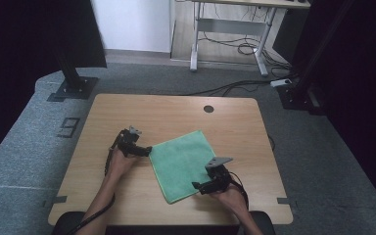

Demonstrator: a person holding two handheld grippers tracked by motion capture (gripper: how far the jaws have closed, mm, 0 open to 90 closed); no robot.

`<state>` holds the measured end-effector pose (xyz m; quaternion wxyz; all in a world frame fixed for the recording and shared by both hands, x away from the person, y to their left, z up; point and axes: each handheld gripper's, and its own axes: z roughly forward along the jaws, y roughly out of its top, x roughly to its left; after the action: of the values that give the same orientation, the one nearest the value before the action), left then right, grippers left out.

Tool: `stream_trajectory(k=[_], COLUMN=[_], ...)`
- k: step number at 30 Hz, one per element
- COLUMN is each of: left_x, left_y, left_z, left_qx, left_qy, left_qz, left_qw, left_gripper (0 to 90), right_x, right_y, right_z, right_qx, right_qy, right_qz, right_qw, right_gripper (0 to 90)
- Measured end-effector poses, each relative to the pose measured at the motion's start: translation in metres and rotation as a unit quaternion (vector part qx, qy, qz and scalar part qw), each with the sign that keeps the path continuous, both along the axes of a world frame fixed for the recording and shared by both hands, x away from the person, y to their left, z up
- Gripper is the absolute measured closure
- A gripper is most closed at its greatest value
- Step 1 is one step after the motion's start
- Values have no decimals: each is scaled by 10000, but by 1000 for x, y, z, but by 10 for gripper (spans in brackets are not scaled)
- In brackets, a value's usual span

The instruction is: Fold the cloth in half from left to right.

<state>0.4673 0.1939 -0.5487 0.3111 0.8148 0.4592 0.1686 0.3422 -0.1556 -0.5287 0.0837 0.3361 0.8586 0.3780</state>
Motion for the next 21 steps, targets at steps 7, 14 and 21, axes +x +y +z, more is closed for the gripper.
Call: stream_trajectory(k=[7,14,21], left_x=[0,0,-1], left_y=[0,0,0], left_z=[0,0,0], left_qx=[1,-27,-51], left_qy=[0,-30,-73], left_qz=[-7,-30,-126], left_qw=[10000,10000,9999], left_gripper=[0,2,42], right_x=[-11,-22,-33], right_y=[29,56,79], right_z=[2,4,5], right_qx=[45,50,-13], right_qy=[92,195,251], right_qz=[428,927,1386], right_qw=[9990,9955,9900], right_gripper=[228,364,477])
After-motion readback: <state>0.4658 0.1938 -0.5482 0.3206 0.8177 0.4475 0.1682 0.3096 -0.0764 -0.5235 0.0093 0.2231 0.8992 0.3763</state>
